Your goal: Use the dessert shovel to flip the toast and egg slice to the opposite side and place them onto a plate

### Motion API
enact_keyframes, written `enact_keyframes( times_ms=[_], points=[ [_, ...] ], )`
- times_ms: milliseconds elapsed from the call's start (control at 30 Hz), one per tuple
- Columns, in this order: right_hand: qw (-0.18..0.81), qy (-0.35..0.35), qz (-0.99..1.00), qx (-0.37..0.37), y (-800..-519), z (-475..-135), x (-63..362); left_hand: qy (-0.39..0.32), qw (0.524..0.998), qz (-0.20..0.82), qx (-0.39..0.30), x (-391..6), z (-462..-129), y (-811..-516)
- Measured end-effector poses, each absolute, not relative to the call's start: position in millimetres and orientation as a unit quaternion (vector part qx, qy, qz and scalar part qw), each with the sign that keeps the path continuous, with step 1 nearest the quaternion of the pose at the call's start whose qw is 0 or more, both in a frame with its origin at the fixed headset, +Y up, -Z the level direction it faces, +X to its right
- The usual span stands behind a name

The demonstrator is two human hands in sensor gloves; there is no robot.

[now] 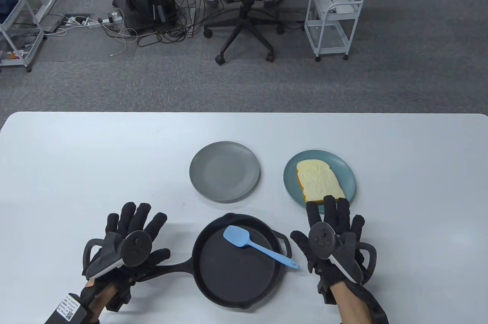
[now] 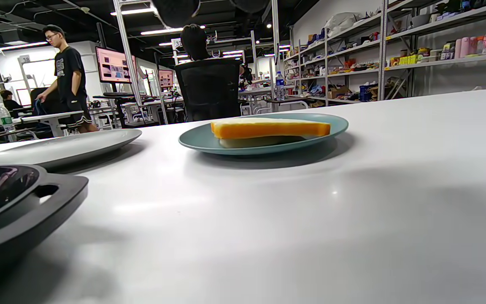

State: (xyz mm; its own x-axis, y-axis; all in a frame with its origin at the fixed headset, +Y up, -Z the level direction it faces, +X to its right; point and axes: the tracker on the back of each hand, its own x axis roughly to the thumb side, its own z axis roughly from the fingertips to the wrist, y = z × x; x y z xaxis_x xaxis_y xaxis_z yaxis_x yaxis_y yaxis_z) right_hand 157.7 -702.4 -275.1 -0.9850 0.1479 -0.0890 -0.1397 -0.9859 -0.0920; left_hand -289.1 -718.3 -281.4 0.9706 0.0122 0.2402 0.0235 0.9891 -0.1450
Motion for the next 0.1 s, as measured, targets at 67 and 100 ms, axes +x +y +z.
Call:
enact_keyframes(
  times_ms=[67,100],
  points=[
    [0.076,-0.052,0.995,-0.046,-702.1,-275.1,157.4,-0.121,0.99,-0.004,-0.074,-289.1,-281.4,-718.5],
    [0.076,-0.052,0.995,-0.046,-702.2,-275.3,157.3,-0.121,0.99,-0.005,-0.075,-288.7,-281.3,-718.4]
  ],
)
